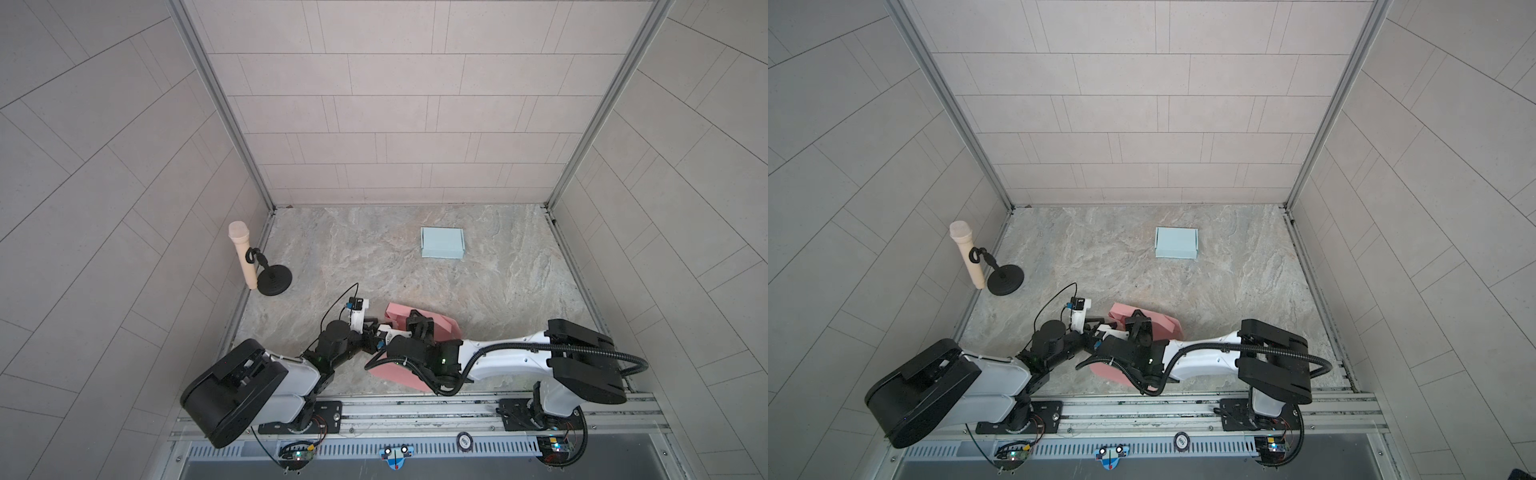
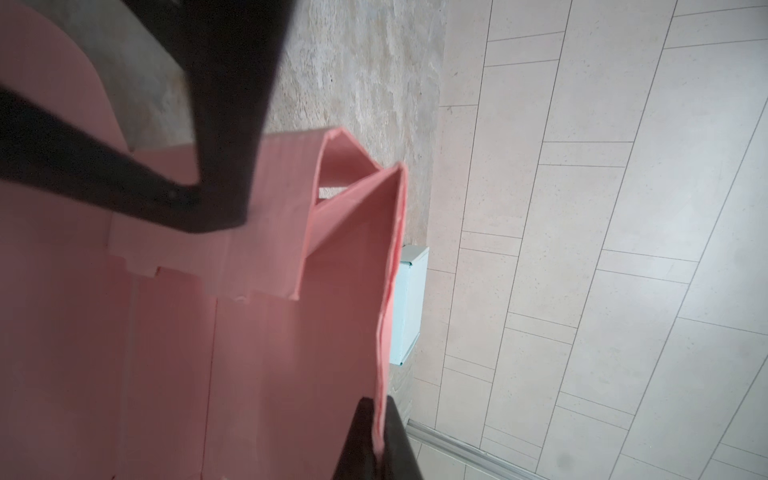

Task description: Fold the paper box

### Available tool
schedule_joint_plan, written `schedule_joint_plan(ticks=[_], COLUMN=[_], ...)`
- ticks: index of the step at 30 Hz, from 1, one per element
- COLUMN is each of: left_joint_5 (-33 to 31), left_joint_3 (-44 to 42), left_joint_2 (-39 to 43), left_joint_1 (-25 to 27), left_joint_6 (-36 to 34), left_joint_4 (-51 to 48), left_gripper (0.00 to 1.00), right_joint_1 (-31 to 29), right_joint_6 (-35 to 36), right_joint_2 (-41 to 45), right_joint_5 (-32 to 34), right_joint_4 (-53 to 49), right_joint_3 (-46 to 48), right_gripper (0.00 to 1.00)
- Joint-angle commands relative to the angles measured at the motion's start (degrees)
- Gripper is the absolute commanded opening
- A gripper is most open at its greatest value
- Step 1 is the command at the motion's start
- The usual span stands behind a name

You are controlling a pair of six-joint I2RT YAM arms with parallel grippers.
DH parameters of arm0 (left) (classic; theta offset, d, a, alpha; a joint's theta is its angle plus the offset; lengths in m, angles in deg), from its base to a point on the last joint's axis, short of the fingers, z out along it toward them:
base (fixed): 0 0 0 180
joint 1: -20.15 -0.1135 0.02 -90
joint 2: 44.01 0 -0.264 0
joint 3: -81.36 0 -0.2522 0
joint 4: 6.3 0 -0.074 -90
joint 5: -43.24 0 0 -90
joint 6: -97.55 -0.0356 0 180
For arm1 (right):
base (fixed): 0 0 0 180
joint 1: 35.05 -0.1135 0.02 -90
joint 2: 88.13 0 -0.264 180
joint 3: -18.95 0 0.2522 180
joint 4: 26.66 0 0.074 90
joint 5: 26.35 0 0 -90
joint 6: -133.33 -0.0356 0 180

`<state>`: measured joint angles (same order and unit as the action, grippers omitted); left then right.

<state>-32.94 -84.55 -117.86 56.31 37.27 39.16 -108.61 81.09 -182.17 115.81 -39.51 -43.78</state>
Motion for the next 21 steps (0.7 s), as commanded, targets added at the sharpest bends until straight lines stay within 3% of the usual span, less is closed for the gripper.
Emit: schedule_joint_plan(ticks=[1,7,13,21], left_joint_5=[-1.9,-2.8,-1.8,-2.2], left_joint_3=[-3.2,-2.7,-3.3,-2.3], left_joint_2=[3.3,6.0,4.4,9.4], left_joint_1=[0.1,0.1,0.1,0.1], left_joint_6=[0.2,-0.3,0.6,0.3], left_joint_4=[-0.1,-4.6,-2.3,-8.2], left_gripper=[0.65,0.65,0.65,0.67], right_joint_1=[-0.7,-0.9,-0.7,-0.4], right_joint_6=[3.3,2.2,-1.2,-3.9], right_joint_2=[2.1,2.4,4.0,7.9], right_joint_5=[2.7,1.8,0.2,-1.1], right_joint_4=[2.6,1.6,-0.4,-1.3], right_joint_3=[1.5,1.2,0.5,0.9], right_gripper=[0.07,0.07,0.08,0.04])
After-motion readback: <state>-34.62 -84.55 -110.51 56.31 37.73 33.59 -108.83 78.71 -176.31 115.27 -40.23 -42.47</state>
